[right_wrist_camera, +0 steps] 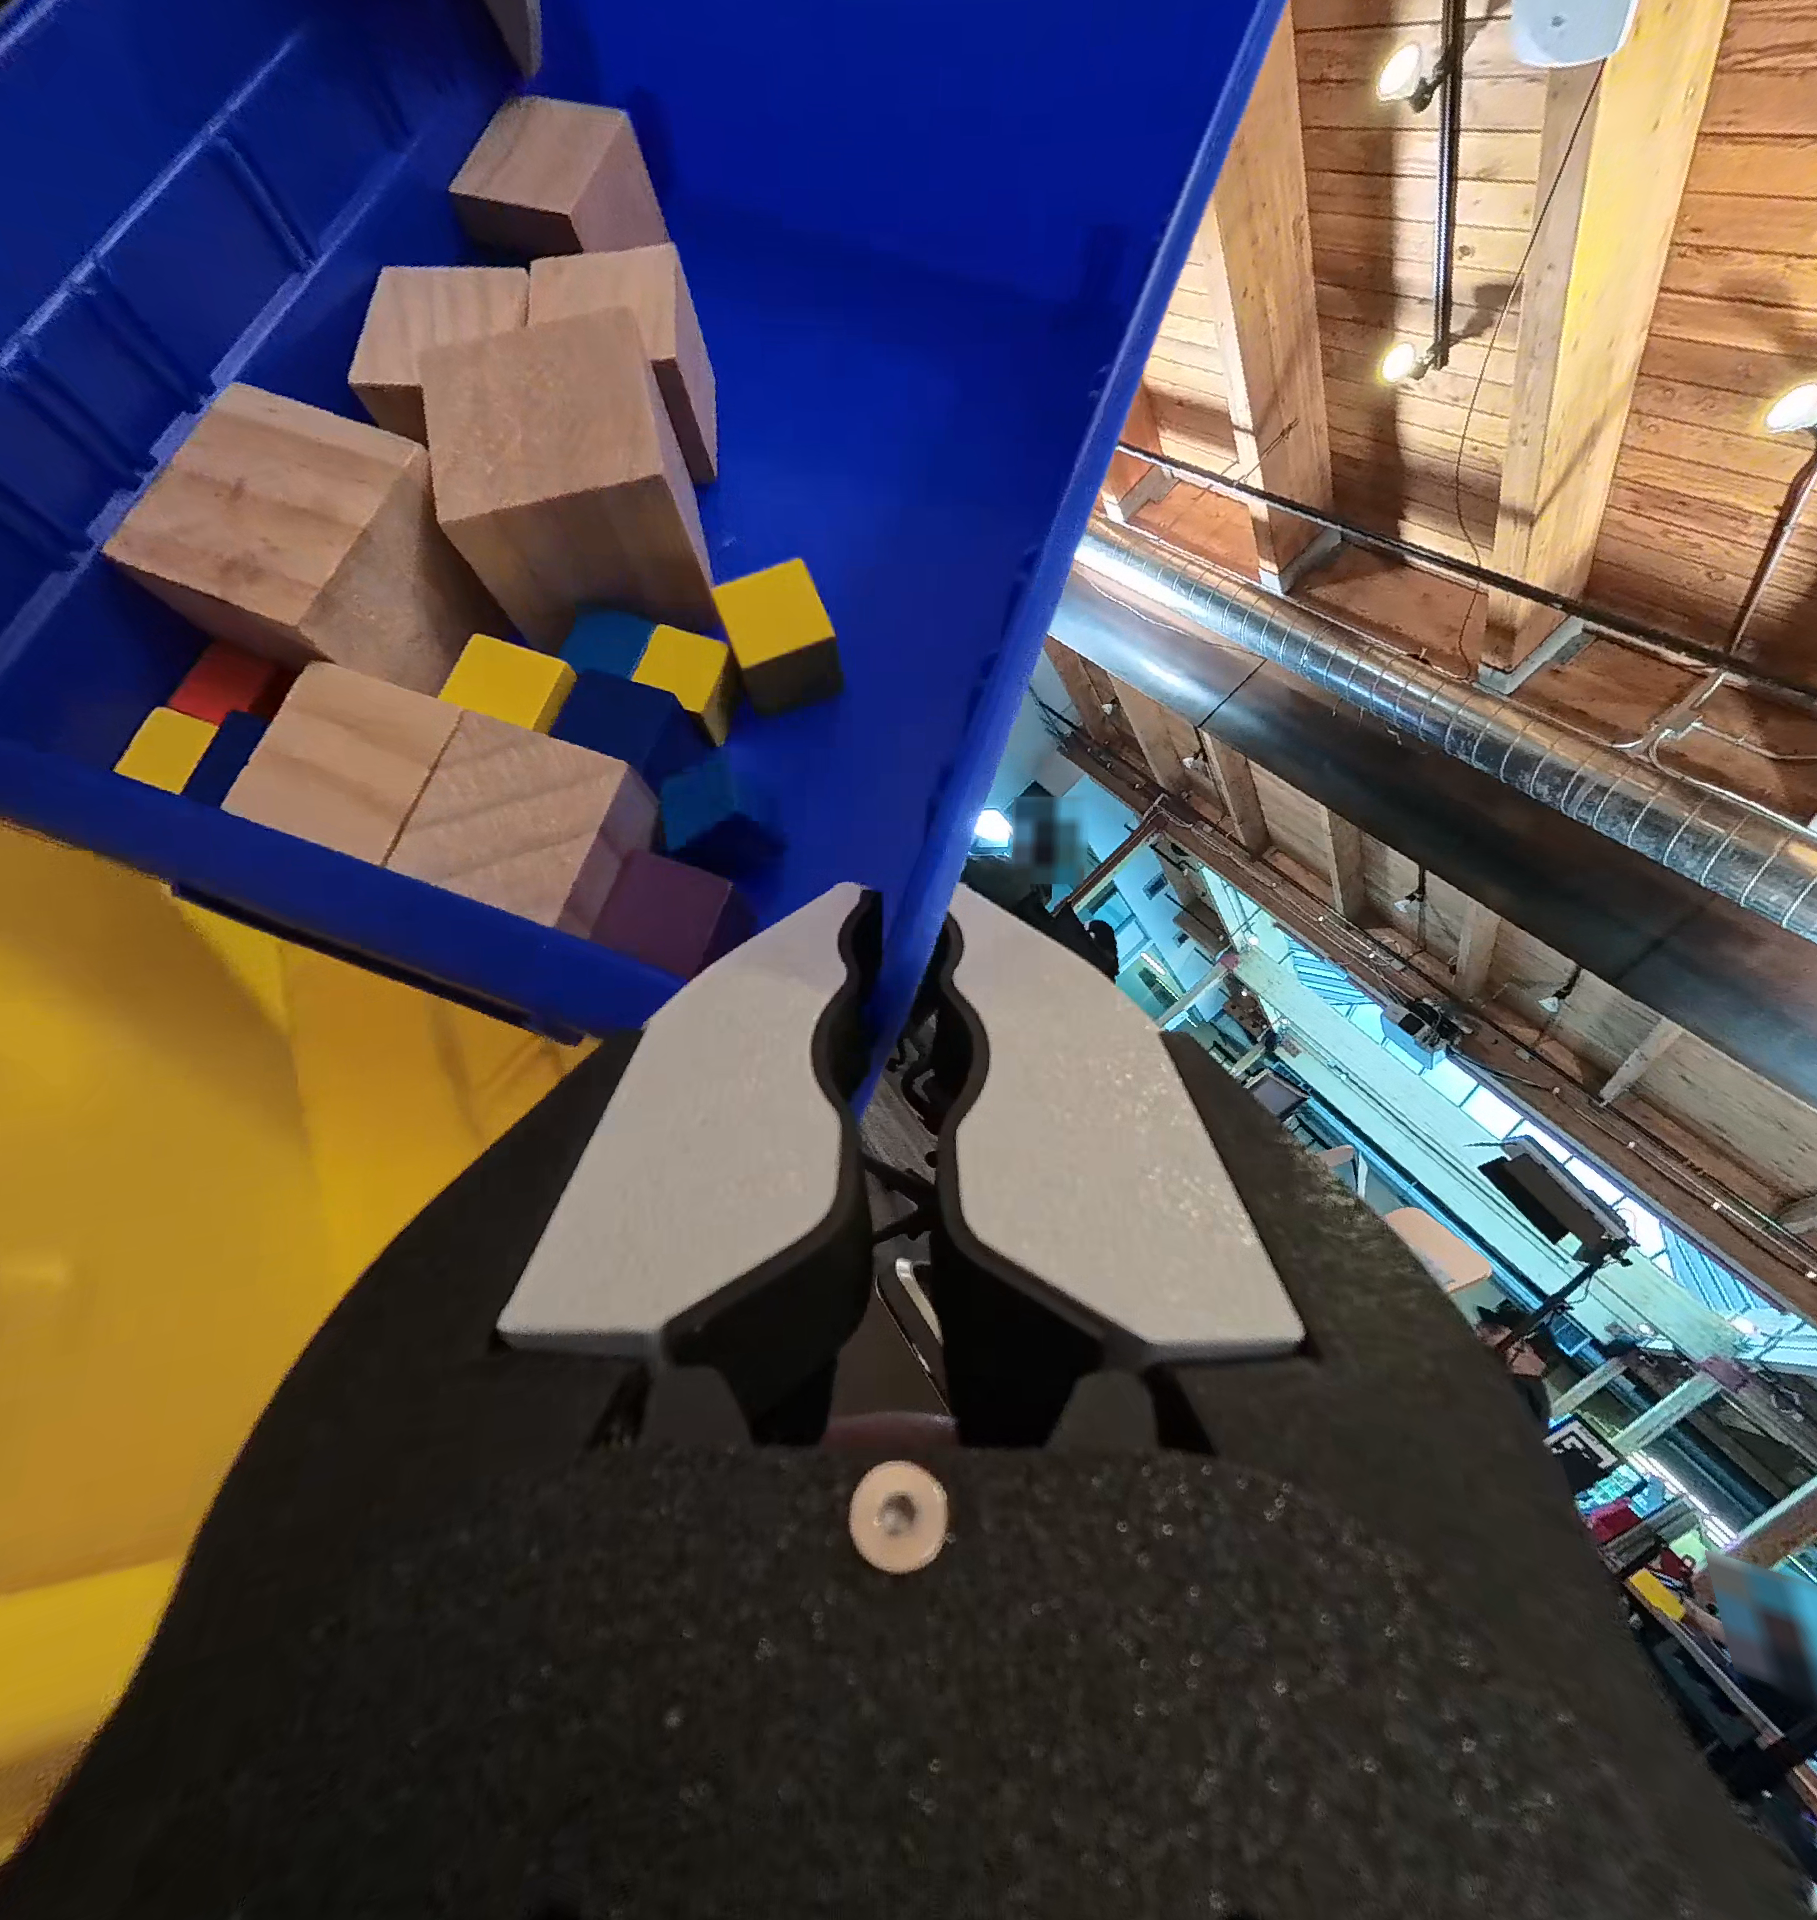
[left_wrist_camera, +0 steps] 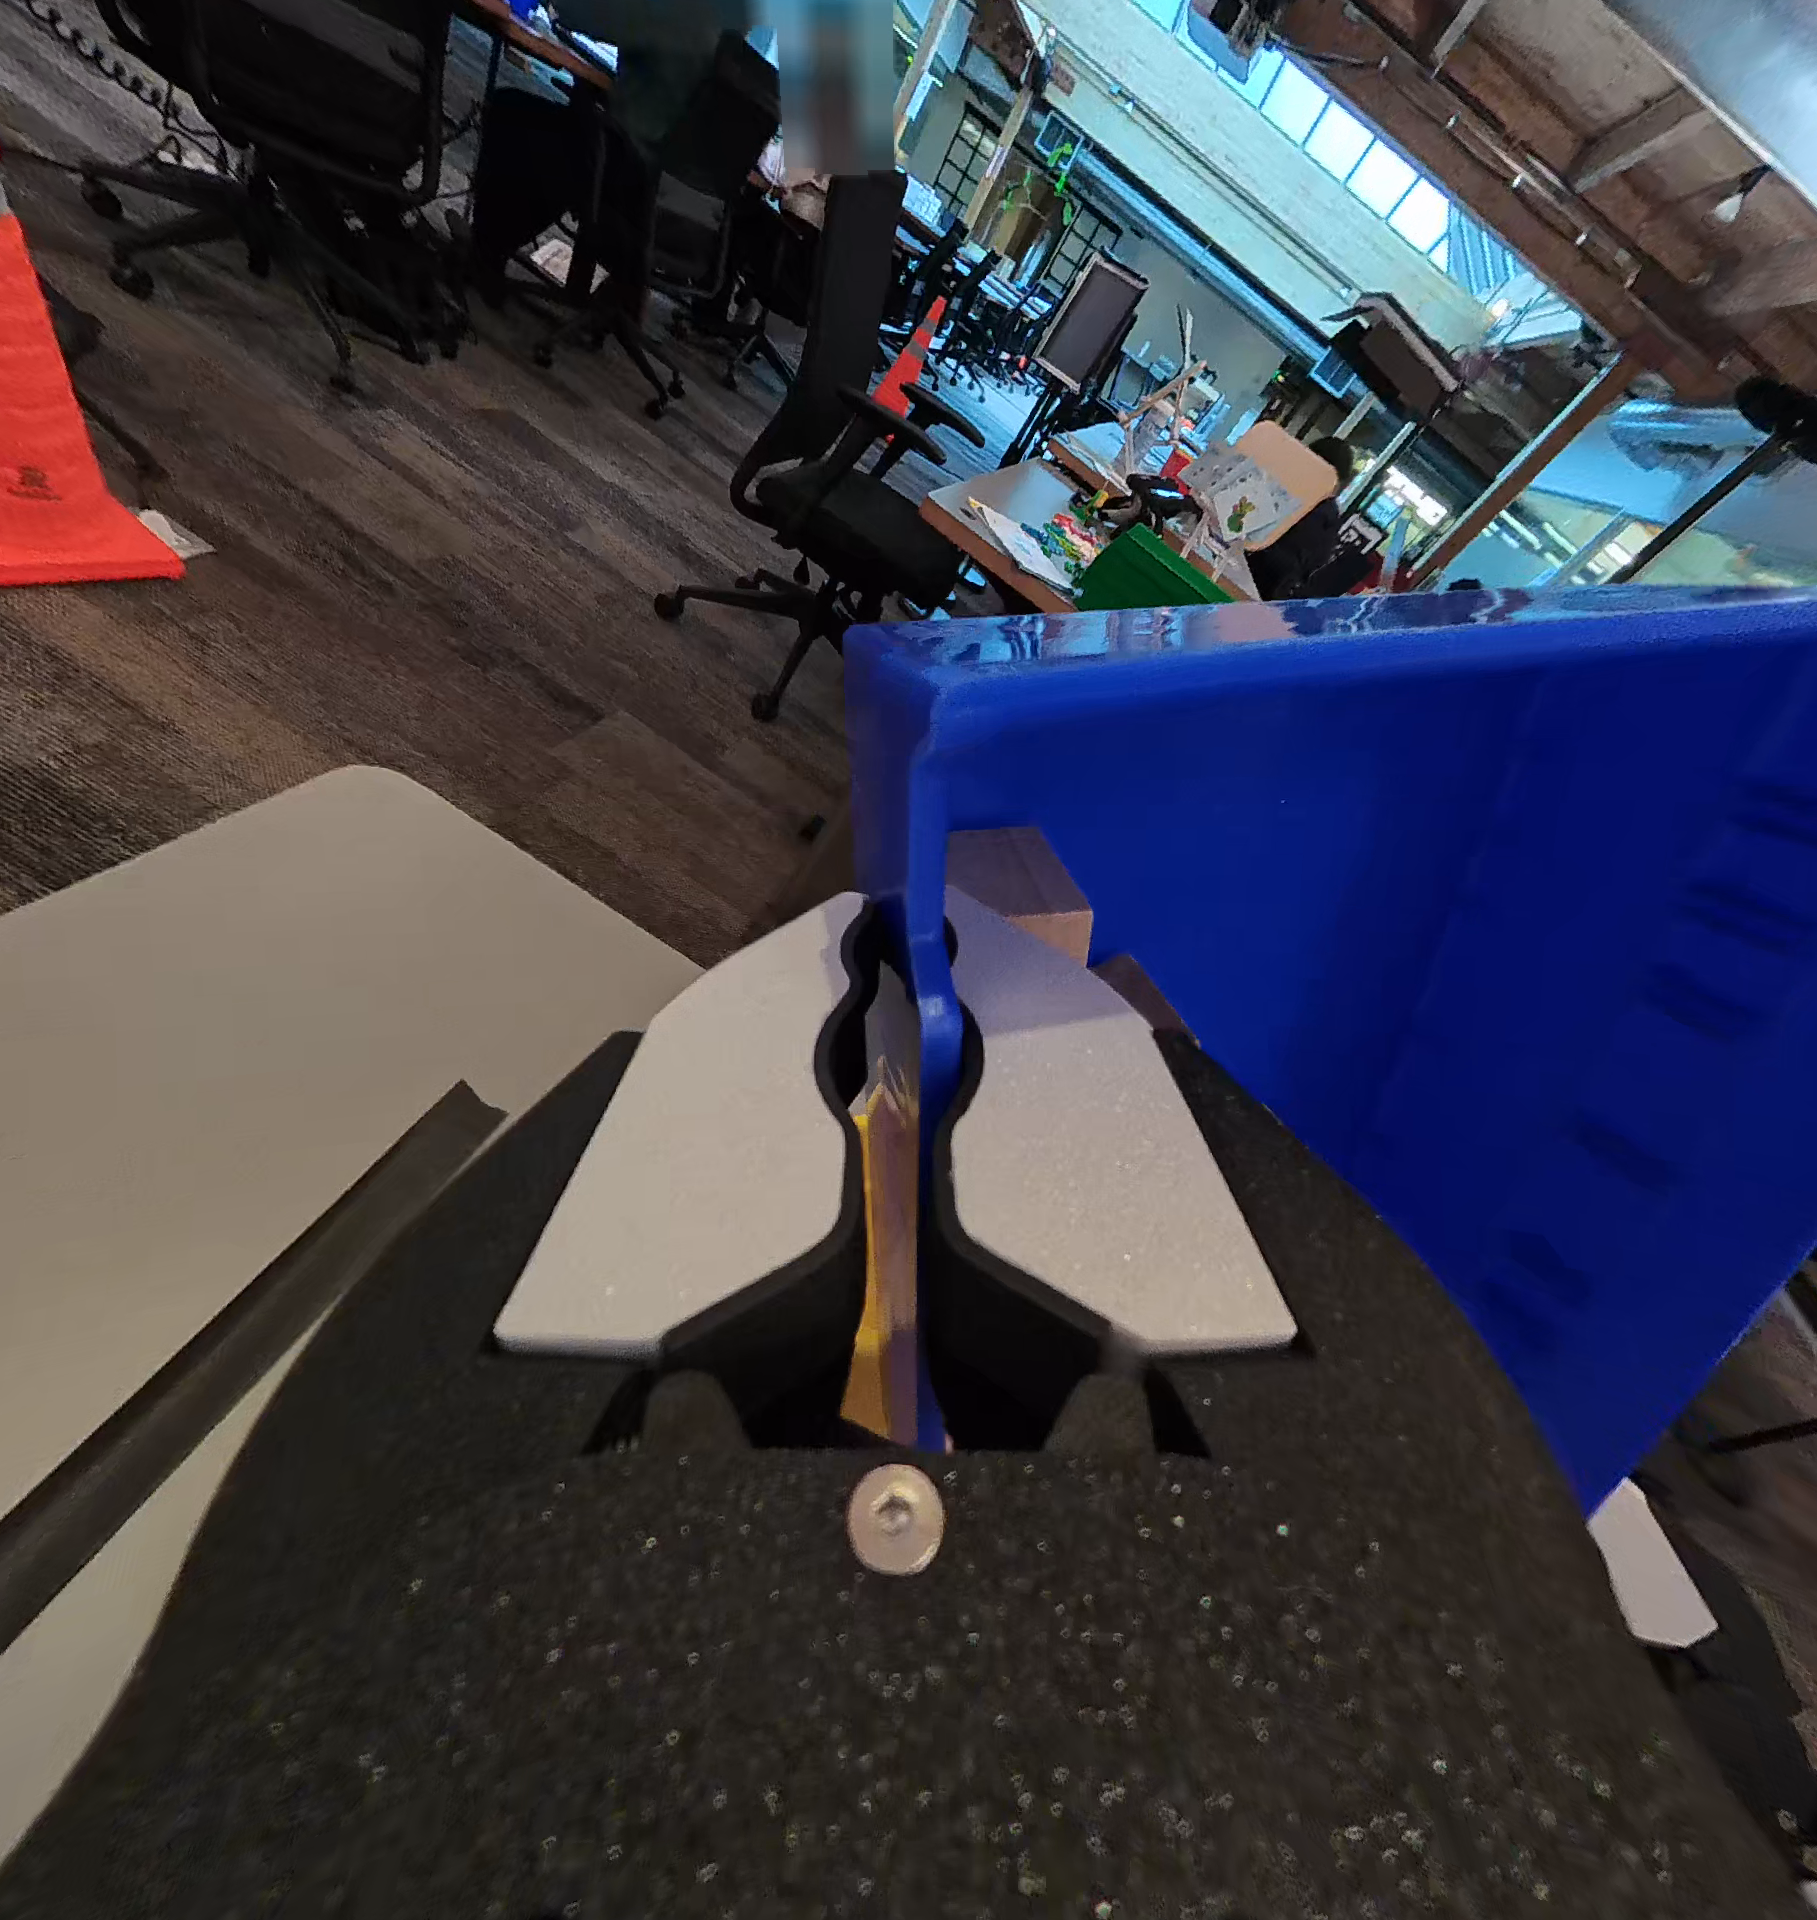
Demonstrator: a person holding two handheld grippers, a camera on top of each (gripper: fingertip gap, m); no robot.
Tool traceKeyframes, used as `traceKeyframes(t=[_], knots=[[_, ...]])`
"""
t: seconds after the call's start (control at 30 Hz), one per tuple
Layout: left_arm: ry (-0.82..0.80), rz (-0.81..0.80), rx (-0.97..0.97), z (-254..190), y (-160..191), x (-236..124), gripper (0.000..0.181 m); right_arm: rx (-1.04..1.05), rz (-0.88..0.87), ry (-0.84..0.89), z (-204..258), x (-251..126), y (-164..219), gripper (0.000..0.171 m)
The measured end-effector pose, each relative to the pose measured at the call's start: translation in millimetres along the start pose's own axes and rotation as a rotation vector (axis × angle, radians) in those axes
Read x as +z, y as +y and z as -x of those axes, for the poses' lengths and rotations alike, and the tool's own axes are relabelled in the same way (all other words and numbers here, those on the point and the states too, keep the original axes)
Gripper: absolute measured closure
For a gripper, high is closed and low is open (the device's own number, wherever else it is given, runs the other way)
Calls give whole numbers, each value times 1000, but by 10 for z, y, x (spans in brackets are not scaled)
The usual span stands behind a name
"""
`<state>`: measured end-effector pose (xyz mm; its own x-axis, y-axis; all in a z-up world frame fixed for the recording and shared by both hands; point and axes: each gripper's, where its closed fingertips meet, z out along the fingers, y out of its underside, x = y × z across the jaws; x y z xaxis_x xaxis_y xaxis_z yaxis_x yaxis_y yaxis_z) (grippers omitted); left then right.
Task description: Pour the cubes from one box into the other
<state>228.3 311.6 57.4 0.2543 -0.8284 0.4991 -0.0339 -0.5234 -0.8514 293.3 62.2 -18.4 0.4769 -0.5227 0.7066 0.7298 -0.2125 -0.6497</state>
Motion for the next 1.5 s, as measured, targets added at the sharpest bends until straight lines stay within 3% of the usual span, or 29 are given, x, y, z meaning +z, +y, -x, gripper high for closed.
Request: traceKeyframes(t=[0.43, 0.83, 1.03, 1.13, 1.2, 1.27, 1.33, 1.43, 1.5], knots=[[31, -78, 66, -189, -171, -150, 175, -57, -65, 49, -134, 27, -82, 164], [101, -39, -18, -68, 43, -94, 175, -138, -73, 45, -192, -75, -137, 164], [45, -23, 83, 24, 104, -79, 174, -158, -49, 11, -71, -78, -107, 164], [69, -33, 19, 33, 123, -86, 174, -93, -67, 33, -159, -101, -191, 165], [83, -30, -10, 32, 132, -81, 174, -179, -39, 20, -98, -85, -134, 164], [87, -47, 38, -24, 110, -92, 174, -97, -74, 49, -174, -116, -163, 165], [106, -35, -26, 26, 112, -65, 174, -142, -56, 31, -124, -66, -104, 164], [111, -88, 30, -49, 87, -107, 174, -122, -60, 67, -158, -70, -92, 165], [149, -119, -49, -1, 78, -139, 175, -132, -73, 62, -184, -18, -83, 164]])
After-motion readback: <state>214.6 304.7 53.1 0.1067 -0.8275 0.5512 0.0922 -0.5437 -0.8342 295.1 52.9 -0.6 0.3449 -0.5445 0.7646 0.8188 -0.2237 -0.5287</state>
